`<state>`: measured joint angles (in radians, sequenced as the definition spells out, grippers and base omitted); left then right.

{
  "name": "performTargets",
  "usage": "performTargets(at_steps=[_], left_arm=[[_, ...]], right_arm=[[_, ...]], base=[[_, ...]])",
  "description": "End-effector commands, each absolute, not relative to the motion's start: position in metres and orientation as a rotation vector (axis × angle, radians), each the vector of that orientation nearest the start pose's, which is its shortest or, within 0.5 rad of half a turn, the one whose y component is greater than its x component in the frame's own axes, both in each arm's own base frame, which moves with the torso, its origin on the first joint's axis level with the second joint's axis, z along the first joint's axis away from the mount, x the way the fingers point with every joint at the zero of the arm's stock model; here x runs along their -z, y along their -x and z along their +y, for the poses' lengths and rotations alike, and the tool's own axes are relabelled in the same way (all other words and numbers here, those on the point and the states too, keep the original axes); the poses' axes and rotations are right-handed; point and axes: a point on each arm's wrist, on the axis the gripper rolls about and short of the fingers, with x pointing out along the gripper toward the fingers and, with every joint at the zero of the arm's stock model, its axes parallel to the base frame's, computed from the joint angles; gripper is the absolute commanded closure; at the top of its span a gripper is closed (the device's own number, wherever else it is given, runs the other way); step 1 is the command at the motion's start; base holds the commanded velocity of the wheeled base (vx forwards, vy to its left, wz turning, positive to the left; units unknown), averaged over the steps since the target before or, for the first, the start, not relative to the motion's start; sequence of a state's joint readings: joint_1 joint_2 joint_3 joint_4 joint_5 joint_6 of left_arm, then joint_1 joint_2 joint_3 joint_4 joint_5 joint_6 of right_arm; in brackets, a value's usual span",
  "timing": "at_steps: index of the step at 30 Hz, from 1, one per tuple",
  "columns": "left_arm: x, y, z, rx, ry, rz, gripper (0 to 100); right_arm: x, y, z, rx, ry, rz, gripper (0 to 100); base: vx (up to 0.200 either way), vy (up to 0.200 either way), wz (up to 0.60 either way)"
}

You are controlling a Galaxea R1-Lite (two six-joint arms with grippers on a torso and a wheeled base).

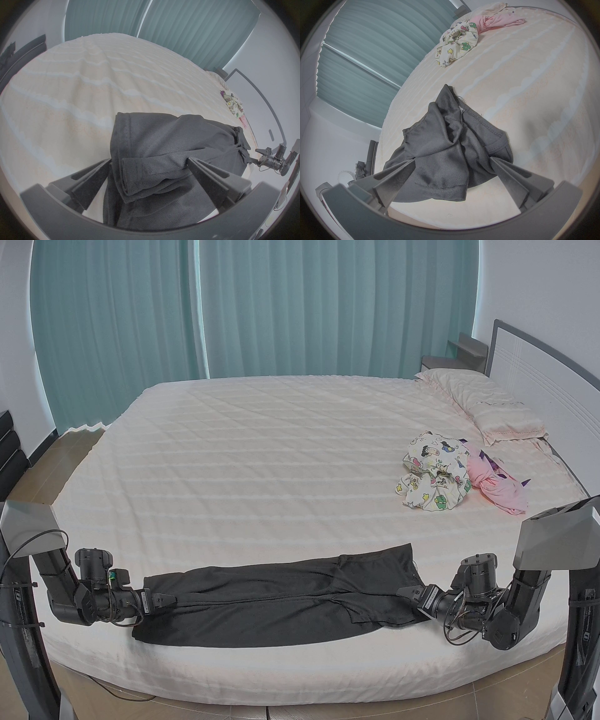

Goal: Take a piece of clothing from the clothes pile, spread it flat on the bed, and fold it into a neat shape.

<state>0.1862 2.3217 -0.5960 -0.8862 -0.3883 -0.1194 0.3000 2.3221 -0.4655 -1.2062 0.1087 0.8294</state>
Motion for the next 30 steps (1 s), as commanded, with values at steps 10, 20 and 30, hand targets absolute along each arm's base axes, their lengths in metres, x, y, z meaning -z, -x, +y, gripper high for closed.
performTargets(at_steps=[10,20,30], left_arm=[[0.044,-0.314,0.056,0.202,0.392,0.822,100],[0.024,-0.307,0.066,0.169,0.39,0.778,100],[0.014,-0.302,0.084,0.115,0.402,0.741,100]], right_arm=[[0.032,-0.294,0.096,-0.105,-0.723,0.779,0],[0.032,-0.294,0.096,-0.106,-0.723,0.777,0],[0.032,-0.294,0.096,-0.105,-0.723,0.775,0]], base=[[0.0,0.0,0.0],[0.0,0.0,0.0],[0.0,0.0,0.0]])
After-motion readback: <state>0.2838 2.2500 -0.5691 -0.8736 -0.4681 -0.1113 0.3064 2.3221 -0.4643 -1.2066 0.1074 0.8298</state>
